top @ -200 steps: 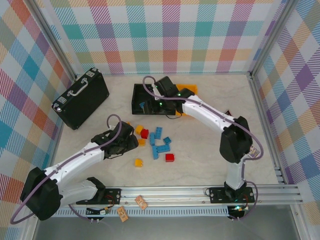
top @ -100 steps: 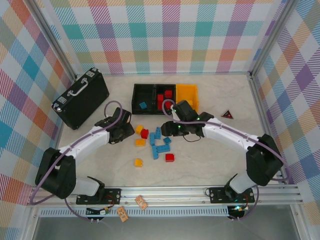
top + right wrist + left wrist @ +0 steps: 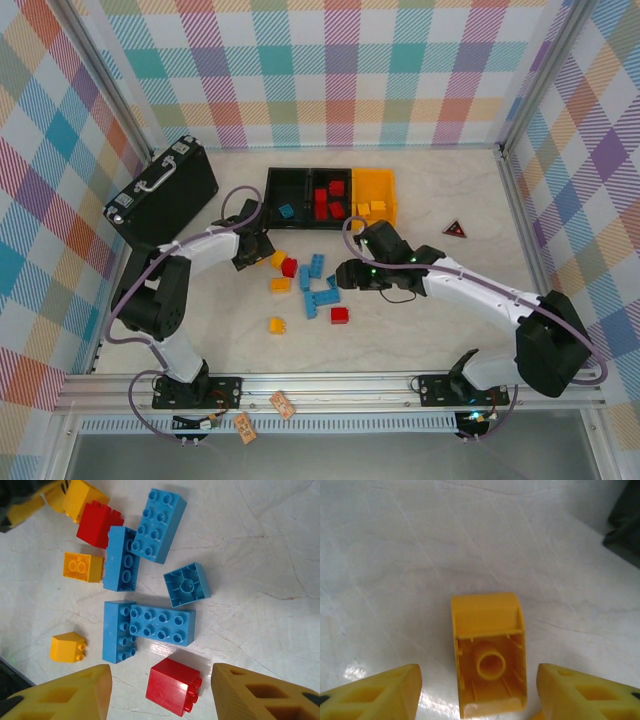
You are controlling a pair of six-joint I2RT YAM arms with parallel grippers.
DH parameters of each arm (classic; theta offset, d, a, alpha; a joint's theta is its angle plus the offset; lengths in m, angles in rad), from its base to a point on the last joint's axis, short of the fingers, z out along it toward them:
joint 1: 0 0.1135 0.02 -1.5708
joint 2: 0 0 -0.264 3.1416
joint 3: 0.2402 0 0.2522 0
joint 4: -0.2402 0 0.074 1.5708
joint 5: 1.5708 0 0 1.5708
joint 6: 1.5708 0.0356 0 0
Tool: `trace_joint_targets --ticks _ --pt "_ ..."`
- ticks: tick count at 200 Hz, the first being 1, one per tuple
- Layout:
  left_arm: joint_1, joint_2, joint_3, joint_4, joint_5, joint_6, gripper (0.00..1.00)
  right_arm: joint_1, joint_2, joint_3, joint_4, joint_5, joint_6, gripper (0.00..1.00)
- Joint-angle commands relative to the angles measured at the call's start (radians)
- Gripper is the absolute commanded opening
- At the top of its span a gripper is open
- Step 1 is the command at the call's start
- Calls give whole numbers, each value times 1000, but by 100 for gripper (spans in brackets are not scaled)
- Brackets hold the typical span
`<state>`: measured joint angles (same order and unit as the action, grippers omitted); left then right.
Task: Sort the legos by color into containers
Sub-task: Pick up the lego from the middle-left of the table.
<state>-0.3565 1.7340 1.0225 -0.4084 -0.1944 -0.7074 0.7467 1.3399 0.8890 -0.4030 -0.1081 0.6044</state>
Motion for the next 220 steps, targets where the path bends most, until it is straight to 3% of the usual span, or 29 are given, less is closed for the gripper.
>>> trace_joint_targets --ticks 1,13,47,93,135,220 --pt "11 29 25 8 -25 11 50 7 -24 -9 15 12 26 55" --pt "11 35 24 13 -26 17 40 8 -25 -10 19 10 27 55" --pt "10 2 18 -2 -26 37 28 8 -20 -7 20 10 27 55" --pt "-8 -91 30 -44 32 94 27 5 -32 2 4 48 28 55" --pt "-104 -103 151 -119 58 145 27 -43 -56 7 -43 76 39 55" --pt "-309 92 467 -160 120 187 28 -248 -232 -52 -129 60 29 59"
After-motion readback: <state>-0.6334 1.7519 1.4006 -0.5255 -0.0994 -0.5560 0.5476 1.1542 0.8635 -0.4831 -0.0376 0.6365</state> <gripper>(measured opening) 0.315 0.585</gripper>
